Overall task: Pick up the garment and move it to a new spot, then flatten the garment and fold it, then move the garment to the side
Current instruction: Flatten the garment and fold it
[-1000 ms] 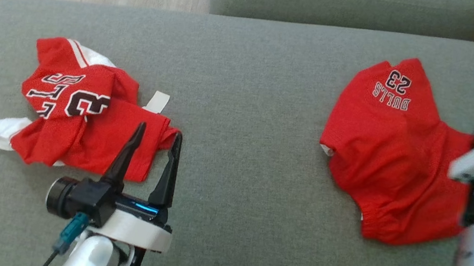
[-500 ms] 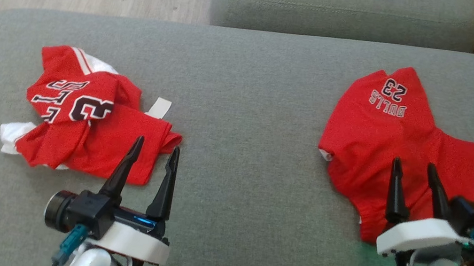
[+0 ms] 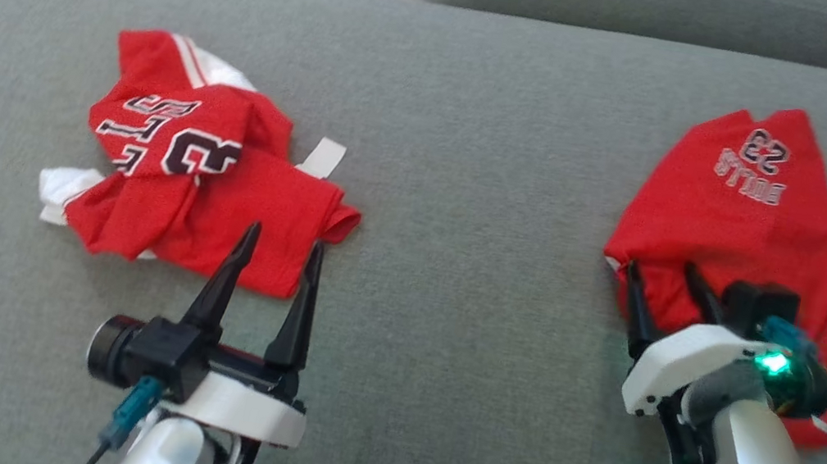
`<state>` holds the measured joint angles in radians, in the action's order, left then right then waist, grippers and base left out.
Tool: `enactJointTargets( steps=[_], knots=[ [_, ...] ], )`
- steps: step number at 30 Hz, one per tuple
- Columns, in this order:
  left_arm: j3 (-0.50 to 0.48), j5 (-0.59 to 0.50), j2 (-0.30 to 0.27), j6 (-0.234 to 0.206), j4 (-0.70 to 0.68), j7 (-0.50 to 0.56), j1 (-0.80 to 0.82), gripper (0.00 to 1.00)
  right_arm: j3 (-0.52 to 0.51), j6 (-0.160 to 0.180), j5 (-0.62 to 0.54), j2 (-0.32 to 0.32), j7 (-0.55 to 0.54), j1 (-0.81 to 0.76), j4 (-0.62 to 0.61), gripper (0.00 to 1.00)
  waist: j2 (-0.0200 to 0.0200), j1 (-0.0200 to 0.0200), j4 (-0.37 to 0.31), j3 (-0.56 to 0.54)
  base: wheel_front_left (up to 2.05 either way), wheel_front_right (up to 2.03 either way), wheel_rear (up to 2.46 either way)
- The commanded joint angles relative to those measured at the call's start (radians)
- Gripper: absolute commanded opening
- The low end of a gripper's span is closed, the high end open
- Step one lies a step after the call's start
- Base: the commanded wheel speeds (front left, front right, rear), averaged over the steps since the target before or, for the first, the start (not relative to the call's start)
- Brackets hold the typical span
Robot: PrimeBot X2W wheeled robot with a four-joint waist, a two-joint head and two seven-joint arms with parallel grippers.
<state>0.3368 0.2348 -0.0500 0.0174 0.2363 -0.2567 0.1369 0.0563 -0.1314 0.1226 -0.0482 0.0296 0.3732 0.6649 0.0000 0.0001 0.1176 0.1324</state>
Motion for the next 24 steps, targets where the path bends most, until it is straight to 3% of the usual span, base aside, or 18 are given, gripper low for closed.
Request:
enactJointTargets(
  steps=[1, 6, 7, 8, 16, 24],
  knots=[
    [-0.019, 0.007, 0.0, -0.004, -0.031, -0.005, 0.051, 1.0, 0.023, 0.001, -0.014, -0.002, -0.012, 0.047, -0.007, 1.0, 0.0, -0.0001, 0.019, 0.018, 0.0, 0.0, 0.0],
    [0.004, 0.019, 0.0, -0.008, -0.03, -0.005, 0.067, 1.0, -0.004, 0.001, -0.038, -0.002, -0.074, 0.102, 0.108, 1.0, 0.0, -0.0001, 0.054, 0.042, 0.0, 0.0, 0.0],
    [0.009, 0.021, 0.0, -0.009, -0.03, -0.005, 0.07, 1.0, -0.01, 0.001, -0.042, -0.002, -0.075, 0.114, 0.125, 0.39, 0.0, -0.0001, 0.061, 0.046, 0.0, 0.0, 0.0],
    [0.013, 0.023, 0.0, -0.01, -0.029, -0.005, 0.073, 1.0, -0.013, 0.001, -0.046, -0.002, -0.068, 0.127, 0.137, 0.0, 0.0, -0.0001, 0.067, 0.049, 0.0, 0.0, 0.0],
    [0.032, 0.032, 0.0, -0.017, -0.025, -0.005, 0.084, 1.0, 0.002, 0.001, 0.032, -0.002, 0.001, 0.25, 0.178, 0.0, 0.0, -0.0001, 0.098, 0.067, 0.0, 0.0, 0.0],
    [0.051, 0.045, 0.0, -0.023, -0.023, -0.005, 0.093, 1.0, 0.002, 0.001, 0.148, -0.002, -0.032, 0.394, 0.222, 0.0, 0.0, -0.0001, 0.145, 0.083, 0.0, 0.0, 0.0]
  ],
)
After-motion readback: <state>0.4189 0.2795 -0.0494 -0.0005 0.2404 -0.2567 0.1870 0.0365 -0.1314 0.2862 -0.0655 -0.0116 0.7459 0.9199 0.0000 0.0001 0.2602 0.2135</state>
